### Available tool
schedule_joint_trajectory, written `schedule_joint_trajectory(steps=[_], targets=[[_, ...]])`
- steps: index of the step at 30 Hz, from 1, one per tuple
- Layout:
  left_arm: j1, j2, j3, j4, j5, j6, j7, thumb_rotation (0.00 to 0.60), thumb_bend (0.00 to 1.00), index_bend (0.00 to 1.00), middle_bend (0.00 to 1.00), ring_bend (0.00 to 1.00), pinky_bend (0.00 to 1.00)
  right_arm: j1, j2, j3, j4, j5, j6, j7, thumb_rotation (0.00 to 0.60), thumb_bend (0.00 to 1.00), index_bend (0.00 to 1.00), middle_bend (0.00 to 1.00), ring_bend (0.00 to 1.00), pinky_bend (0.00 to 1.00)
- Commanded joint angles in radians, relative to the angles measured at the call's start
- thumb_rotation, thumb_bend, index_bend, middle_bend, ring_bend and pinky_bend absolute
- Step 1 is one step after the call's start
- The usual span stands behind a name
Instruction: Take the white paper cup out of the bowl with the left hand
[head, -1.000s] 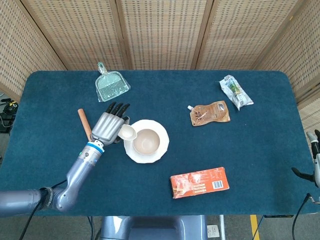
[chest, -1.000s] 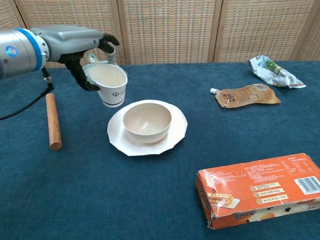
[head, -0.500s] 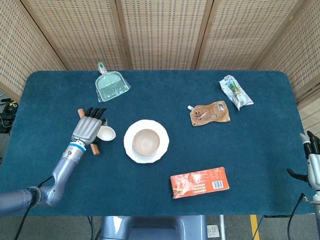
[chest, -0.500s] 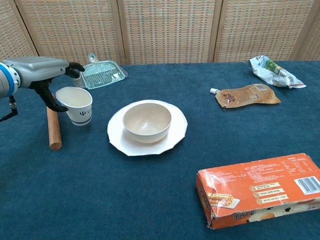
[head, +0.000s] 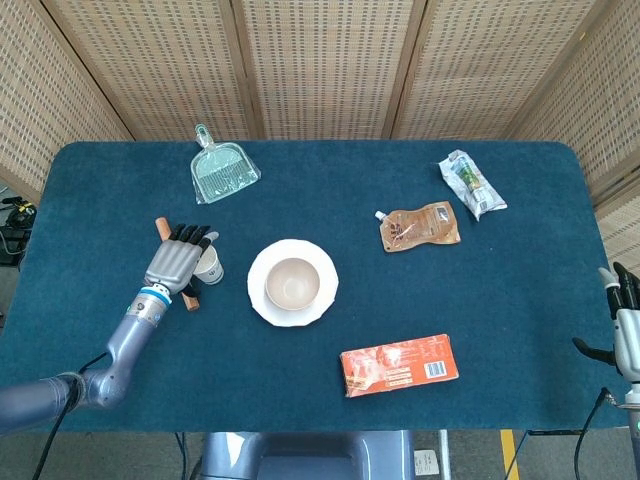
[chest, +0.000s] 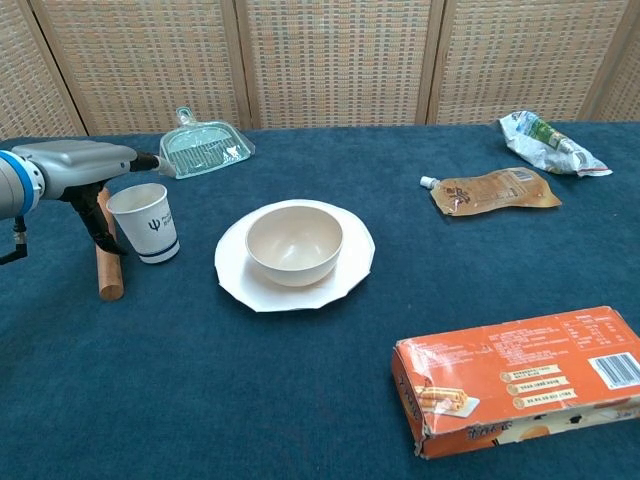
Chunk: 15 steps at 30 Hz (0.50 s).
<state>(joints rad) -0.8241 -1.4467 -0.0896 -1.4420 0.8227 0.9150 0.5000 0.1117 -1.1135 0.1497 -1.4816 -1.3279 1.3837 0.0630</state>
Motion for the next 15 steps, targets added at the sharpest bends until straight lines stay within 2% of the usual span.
schedule_joint_trajectory(steps=[1,7,11,15], targets=[[0.022,0.053,-0.015,-0.073,0.035,0.049,-0.022,0.6,0.04,0.0,0.0,0.0,0.0,0.0,0.0,-0.001,-0.002,-0.004,0.003,0.0,0.6,0.1,0.0,0.0,0.0,0.0],[0.122,0.161,0.003,-0.241,0.187,0.238,-0.063,0.6,0.04,0.0,0.0,0.0,0.0,0.0,-0.001,-0.007,-0.007,-0.018,0.007,-0.006,0.6,0.1,0.0,0.0,0.0,0.0],[0.242,0.188,0.063,-0.283,0.306,0.437,-0.047,0.6,0.04,0.0,0.0,0.0,0.0,0.003,-0.001,-0.015,-0.012,-0.028,0.002,-0.015,0.6,0.1,0.0,0.0,0.0,0.0],[0.374,0.175,0.141,-0.251,0.392,0.595,-0.058,0.6,0.04,0.0,0.0,0.0,0.0,0.005,-0.005,-0.025,-0.02,-0.048,0.005,-0.025,0.6,0.1,0.0,0.0,0.0,0.0]])
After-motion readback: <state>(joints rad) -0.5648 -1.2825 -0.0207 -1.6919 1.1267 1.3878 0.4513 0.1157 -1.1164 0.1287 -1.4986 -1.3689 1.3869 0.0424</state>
